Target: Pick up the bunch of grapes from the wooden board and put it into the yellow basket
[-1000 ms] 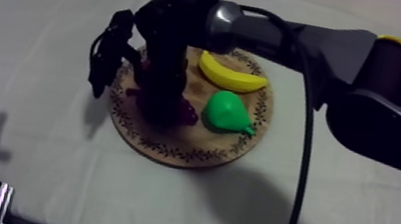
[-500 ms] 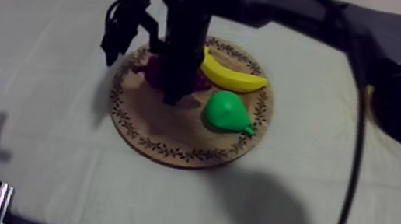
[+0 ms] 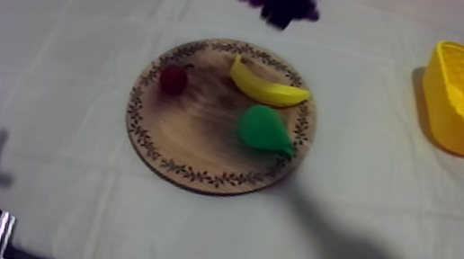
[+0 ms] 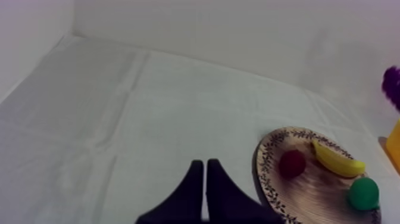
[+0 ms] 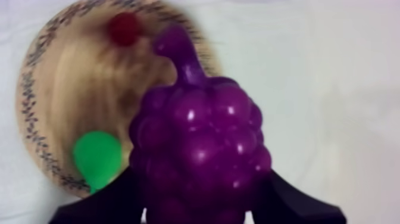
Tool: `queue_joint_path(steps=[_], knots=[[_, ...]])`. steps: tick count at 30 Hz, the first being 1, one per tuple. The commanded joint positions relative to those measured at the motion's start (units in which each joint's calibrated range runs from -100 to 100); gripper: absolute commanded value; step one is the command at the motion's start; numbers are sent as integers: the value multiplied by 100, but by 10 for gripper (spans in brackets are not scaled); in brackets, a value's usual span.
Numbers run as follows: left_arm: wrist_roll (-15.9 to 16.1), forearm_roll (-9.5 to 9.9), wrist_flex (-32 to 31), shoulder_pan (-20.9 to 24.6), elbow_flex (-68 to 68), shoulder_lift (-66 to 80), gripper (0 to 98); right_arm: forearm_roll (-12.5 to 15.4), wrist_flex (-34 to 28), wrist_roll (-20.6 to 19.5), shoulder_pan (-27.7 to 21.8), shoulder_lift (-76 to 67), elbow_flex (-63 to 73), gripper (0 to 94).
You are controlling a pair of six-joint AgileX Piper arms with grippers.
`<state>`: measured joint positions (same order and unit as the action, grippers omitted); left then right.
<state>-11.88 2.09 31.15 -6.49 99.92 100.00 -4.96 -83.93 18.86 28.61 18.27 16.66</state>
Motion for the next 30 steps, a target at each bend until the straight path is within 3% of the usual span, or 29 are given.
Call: queue_joint_path(steps=[1, 15, 30], knots=[[-1, 4, -3, 1, -4, 0, 1, -57, 125, -49, -271, -526, -24, 241], [-2, 4, -3, 1, -4, 0, 1, -313, 803, -404, -1753, -1643, -404, 239], [-2, 4, -3, 1, -4, 0, 1, -498, 1893, -1225, -3144, -1682, -920, 237]])
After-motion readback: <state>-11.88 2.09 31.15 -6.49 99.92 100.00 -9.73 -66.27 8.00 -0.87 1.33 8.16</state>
